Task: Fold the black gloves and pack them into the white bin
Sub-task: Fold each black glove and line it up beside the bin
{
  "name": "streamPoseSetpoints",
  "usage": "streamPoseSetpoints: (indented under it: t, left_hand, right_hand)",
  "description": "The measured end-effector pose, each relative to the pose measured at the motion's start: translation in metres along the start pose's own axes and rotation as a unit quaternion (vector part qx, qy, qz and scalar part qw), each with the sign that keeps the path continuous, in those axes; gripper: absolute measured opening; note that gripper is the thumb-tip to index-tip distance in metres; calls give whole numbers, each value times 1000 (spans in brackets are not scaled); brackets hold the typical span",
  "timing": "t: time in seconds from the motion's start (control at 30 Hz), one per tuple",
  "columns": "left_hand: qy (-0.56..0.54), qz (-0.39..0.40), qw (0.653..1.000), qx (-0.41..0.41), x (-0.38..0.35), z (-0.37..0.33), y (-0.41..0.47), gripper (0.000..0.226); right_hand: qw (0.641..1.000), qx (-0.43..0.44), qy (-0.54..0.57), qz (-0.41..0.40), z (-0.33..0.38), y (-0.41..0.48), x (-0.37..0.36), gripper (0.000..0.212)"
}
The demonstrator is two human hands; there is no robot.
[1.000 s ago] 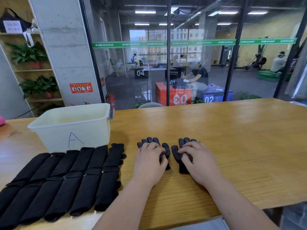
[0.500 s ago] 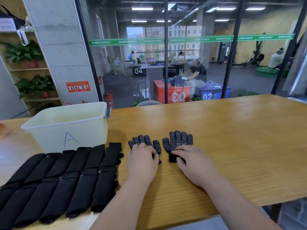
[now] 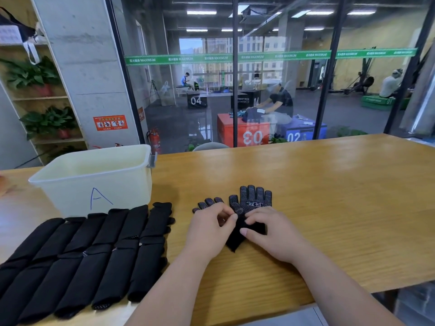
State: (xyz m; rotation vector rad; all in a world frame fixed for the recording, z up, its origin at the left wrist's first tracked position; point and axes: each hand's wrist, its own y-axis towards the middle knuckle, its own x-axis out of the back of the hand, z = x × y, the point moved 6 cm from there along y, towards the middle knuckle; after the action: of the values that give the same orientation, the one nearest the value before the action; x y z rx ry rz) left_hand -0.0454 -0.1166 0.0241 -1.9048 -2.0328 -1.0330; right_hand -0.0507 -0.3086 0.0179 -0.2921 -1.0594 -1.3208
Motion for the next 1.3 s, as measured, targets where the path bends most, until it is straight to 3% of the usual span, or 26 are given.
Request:
streamPoseSetpoints:
  t: [0.07,0.37,0.77,0.97,1.17,1.3]
  left_hand:
    - [11,-2,1000,-9,0,1,1,6]
    - [150,-115,976,-105,9,-3,4,16]
    - [225,-15,967,-120,-10,-1,6,36]
    - [229,66,963,-123,-20,0,5,41]
    - [203,46,968,-140,-19,-2,4,26]
    - [213,42,968,-127,-17,-1,3,38]
  right_hand:
    - [1000,-18,13,-7,-2,1,1,8]
    - [984,-64,140,-88,-4,3,23,16]
    - [997,-5,53,-56,53,53,123,23]
    - [993,27,112,-31,87,37,158,23]
    - [995,9,94,-12,74,38,163,23]
    - [997,-3,71,-25,56,55,157,24]
